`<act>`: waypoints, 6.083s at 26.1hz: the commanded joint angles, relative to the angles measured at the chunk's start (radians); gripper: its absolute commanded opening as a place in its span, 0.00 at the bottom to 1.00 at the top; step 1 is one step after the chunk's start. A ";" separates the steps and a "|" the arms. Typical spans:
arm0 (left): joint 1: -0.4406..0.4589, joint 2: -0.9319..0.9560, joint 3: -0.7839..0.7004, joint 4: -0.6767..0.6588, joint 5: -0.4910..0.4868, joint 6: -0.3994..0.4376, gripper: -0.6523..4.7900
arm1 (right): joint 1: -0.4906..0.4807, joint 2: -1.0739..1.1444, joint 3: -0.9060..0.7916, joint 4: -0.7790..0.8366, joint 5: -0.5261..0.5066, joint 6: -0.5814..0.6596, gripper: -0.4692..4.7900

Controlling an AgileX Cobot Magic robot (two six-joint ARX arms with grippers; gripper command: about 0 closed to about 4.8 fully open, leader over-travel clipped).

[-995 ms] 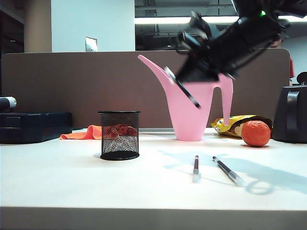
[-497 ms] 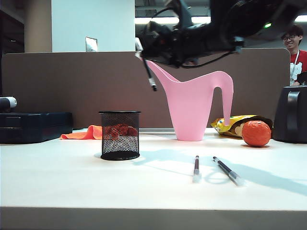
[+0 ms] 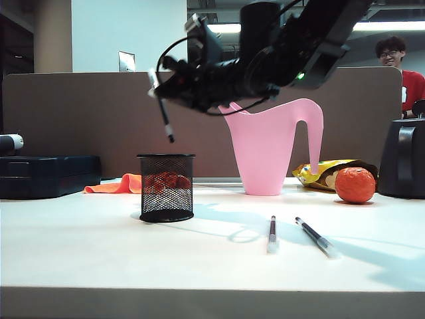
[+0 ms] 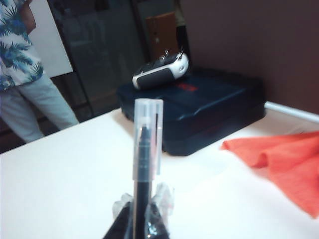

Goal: Pick up a few water-based pens and put them in the pen basket.

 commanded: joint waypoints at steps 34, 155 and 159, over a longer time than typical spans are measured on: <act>0.001 0.001 0.004 0.013 -0.004 0.001 0.11 | -0.071 -0.337 -0.003 -1.491 0.466 -0.053 0.21; 0.001 0.001 0.004 -0.025 0.160 0.000 0.11 | -0.033 -0.474 -0.205 -1.255 0.392 0.074 0.08; 0.001 0.001 0.004 -0.025 0.160 0.000 0.11 | -0.023 -0.429 -0.205 -1.255 0.396 0.075 0.27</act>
